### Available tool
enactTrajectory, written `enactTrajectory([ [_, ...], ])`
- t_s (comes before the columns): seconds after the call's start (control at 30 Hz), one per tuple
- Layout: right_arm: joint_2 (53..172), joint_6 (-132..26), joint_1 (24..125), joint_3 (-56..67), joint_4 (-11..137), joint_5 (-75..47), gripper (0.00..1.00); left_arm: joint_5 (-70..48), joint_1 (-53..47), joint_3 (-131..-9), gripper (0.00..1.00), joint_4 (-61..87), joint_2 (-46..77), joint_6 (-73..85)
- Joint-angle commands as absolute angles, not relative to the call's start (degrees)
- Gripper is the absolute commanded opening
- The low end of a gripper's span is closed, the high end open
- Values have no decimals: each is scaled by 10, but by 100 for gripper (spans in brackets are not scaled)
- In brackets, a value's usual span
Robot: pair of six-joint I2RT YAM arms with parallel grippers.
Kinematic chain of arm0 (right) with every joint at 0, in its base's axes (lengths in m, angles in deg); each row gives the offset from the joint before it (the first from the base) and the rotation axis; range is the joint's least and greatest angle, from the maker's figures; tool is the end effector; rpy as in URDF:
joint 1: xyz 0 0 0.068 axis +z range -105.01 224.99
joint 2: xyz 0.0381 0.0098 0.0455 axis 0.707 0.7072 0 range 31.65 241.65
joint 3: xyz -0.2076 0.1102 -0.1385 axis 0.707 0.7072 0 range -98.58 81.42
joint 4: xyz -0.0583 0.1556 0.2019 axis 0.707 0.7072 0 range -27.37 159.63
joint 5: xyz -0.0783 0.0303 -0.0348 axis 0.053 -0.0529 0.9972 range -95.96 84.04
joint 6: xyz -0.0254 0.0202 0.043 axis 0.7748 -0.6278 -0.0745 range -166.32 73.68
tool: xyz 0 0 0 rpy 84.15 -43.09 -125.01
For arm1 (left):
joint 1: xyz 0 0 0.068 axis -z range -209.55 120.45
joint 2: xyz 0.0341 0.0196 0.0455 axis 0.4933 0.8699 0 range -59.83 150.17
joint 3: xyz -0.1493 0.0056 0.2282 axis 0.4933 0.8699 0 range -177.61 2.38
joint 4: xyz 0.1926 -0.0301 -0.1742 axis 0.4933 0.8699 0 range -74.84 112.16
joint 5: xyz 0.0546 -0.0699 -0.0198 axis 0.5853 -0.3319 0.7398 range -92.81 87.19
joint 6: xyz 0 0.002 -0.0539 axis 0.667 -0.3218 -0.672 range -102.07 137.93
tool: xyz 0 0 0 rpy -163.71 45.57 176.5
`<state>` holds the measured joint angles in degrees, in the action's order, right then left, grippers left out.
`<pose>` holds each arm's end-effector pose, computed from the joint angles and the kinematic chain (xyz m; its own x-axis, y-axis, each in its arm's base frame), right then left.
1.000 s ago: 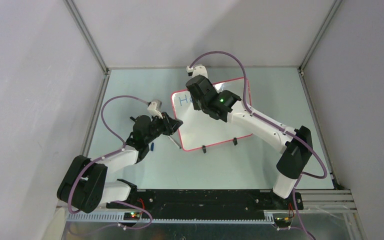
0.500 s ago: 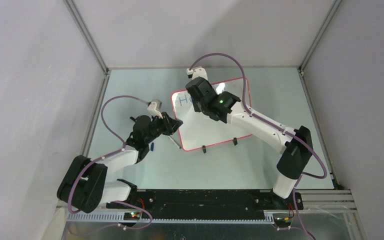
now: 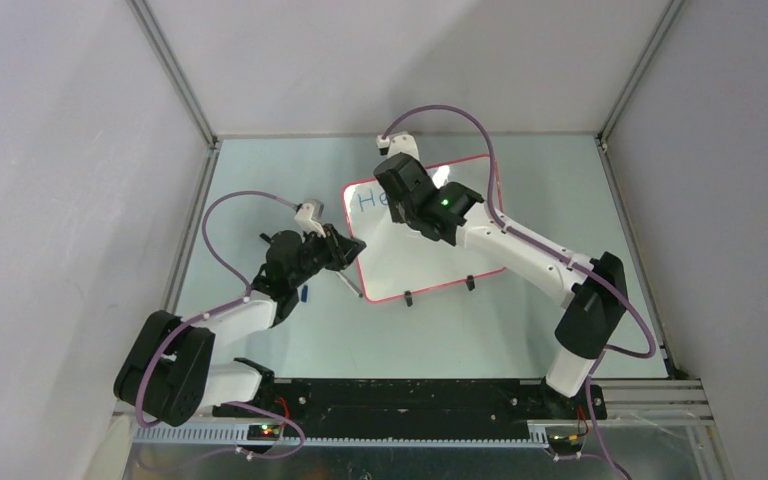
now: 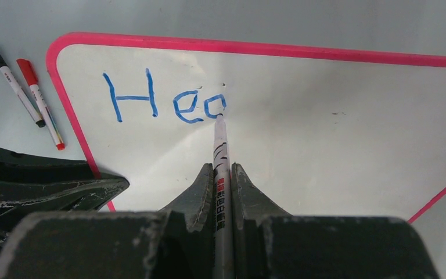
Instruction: Write a sentence on the whiteboard
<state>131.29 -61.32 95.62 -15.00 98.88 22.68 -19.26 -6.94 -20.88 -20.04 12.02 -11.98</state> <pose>0.2628 0.2933 0.3530 -0.5044 -0.2564 -0.8245 -0.3242 0.9413 -0.0944 0.2269 -0.1054 0.1952 -0.4959 -0.3116 -0.8106 0.4335 0.7200 -0.5419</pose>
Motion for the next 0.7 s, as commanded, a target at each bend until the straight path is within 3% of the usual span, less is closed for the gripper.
enactTrajectory([
  [0.0, 1289, -620, 947, -150, 985, 251, 0, -169, -67, -221, 9, -190, 111, -86],
  [0.67, 1307, -611, 946, -185, 984, 242, 0, -170, -66, -222, 8, -190, 112, -87],
])
